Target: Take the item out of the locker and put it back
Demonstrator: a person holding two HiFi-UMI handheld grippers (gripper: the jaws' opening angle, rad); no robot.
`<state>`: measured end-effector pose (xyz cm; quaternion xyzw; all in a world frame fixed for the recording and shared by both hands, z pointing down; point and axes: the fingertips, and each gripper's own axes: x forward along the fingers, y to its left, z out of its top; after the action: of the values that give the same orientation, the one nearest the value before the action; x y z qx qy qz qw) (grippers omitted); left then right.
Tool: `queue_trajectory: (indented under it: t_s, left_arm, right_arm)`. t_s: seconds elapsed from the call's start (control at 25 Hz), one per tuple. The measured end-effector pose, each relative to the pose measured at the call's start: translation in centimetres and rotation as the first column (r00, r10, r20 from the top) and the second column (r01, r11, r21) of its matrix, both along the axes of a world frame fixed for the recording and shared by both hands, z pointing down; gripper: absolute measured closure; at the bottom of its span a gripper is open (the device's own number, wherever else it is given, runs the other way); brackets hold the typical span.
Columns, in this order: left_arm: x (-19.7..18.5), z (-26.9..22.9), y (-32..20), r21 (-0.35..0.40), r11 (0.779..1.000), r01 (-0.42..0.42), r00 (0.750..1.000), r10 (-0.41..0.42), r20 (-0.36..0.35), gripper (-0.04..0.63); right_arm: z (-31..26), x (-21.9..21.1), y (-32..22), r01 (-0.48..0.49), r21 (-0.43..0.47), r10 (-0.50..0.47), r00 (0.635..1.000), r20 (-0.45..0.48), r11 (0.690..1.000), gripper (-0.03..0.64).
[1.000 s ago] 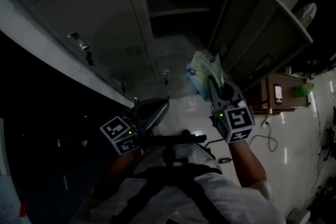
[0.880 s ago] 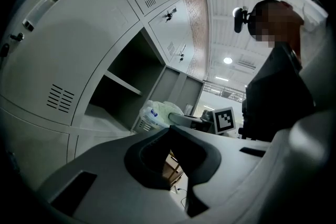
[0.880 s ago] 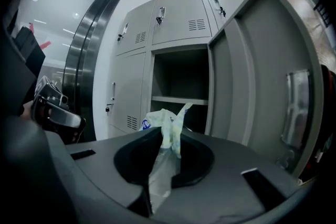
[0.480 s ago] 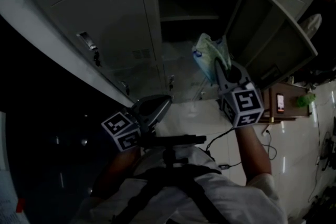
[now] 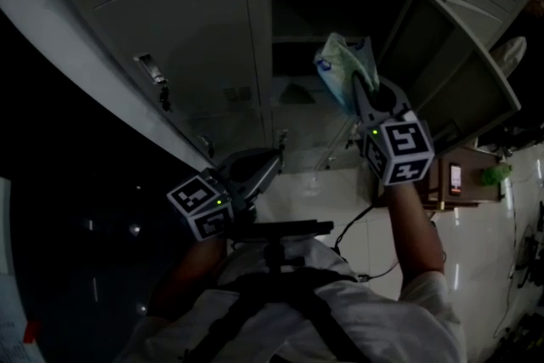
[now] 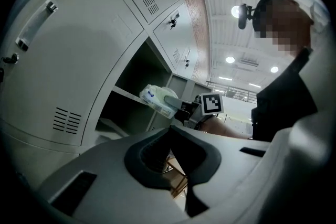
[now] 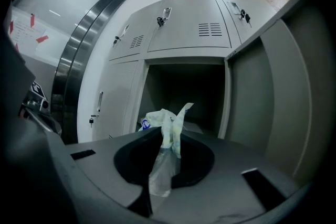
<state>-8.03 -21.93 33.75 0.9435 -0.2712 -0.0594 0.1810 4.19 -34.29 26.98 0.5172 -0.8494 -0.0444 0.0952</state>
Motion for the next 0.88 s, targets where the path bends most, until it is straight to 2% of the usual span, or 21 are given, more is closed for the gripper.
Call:
queue_trajectory:
  t_s: [0.68, 0.88]
  left_arm:
    - [0.3, -3.0, -4.7, 0.088, 0.996, -0.002, 1.0, 0.0, 0.022, 0.592]
    - [0.5, -3.1, -5.5, 0.072, 0.997, -0.013, 1.0, 0.011, 0.028, 0.592]
  right_arm:
    - [-3.2, -3.6, -9.8, -0.017, 0.039, 0.019, 0.998, -0.061, 0.999, 0.597]
    - [-3.4, -4.5, -12.3, -0.023, 0.031, 0.026, 0.997, -0.079, 0.999, 0.597]
